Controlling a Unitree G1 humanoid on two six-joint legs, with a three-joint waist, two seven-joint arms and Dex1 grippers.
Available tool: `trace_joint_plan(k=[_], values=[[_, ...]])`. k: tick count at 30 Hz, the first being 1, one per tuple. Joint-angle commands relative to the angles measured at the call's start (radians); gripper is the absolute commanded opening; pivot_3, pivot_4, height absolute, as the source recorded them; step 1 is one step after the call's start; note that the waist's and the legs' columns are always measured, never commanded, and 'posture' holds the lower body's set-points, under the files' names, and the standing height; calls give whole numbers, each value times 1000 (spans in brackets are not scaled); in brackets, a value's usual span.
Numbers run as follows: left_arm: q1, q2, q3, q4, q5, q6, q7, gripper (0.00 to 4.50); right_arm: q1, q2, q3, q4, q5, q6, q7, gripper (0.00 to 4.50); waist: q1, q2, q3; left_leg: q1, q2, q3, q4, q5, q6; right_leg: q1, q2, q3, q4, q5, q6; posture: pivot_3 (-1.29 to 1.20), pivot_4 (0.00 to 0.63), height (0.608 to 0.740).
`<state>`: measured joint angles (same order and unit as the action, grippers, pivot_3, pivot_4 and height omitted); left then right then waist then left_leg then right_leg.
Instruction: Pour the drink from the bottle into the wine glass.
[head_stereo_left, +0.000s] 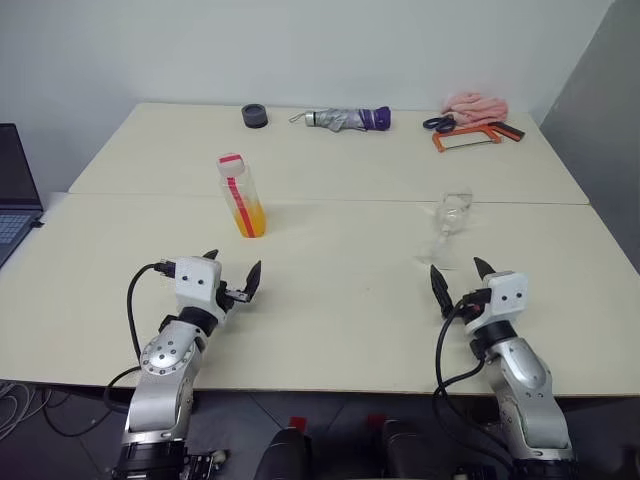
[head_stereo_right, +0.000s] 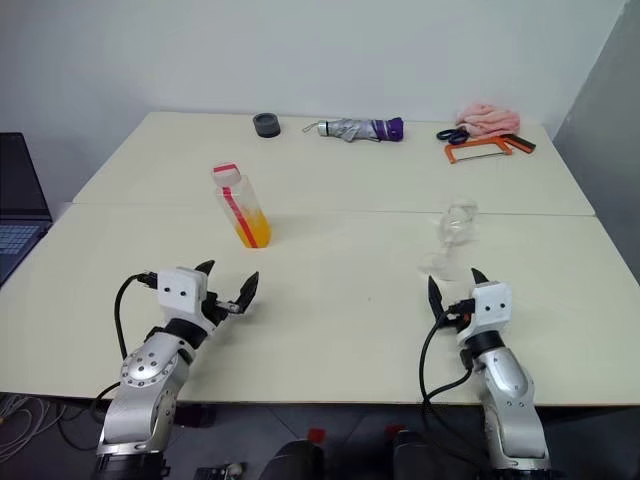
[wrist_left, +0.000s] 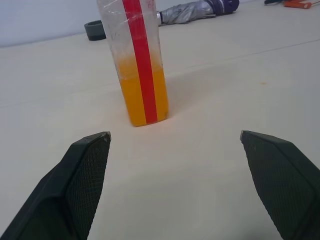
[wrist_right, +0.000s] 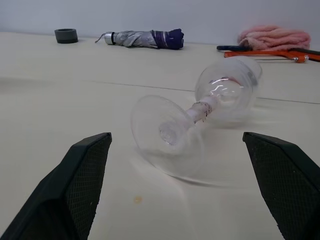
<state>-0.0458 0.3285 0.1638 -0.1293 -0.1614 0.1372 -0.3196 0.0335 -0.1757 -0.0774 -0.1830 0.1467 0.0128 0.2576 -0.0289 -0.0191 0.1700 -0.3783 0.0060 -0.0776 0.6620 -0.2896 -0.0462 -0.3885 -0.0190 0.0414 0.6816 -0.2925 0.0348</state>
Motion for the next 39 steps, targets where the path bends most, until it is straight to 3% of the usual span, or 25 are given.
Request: trace_joint_plan(k=[1, 25, 35, 39], values=[[-6, 5, 18, -54, -20, -25, -6, 4443, -15, -5, -6, -8, 13, -13, 9, 4500, 0, 0, 0, 0, 0, 0, 0, 0, 0, 0, 0, 0, 0, 0, 0, 0, 150, 740], [-23, -4, 1, -54, -17, -30, 0, 4443, -25, -13, -18, -4, 25, -21, 29, 4500, 0, 0, 0, 0, 0, 0, 0, 0, 0, 0, 0, 0, 0, 0, 0, 0, 150, 740], [-38, -14, 0, -52, -53, 15, -9, 4443, -108, -180, 84, -193, 174, 168, 287, 4500, -2, 0, 0, 0, 1, -1, 0, 0, 0, 0, 1, -1, 0, 0, 0, 0, 150, 740], [-80, -10, 6, -28, -14, 22, 39, 4443, -165, -213, 133, -239, 213, 270, 327, 4500, 0, 0, 0, 0, 0, -1, 0, 0, 0, 0, 0, -1, 0, 0, 0, 0, 150, 740]])
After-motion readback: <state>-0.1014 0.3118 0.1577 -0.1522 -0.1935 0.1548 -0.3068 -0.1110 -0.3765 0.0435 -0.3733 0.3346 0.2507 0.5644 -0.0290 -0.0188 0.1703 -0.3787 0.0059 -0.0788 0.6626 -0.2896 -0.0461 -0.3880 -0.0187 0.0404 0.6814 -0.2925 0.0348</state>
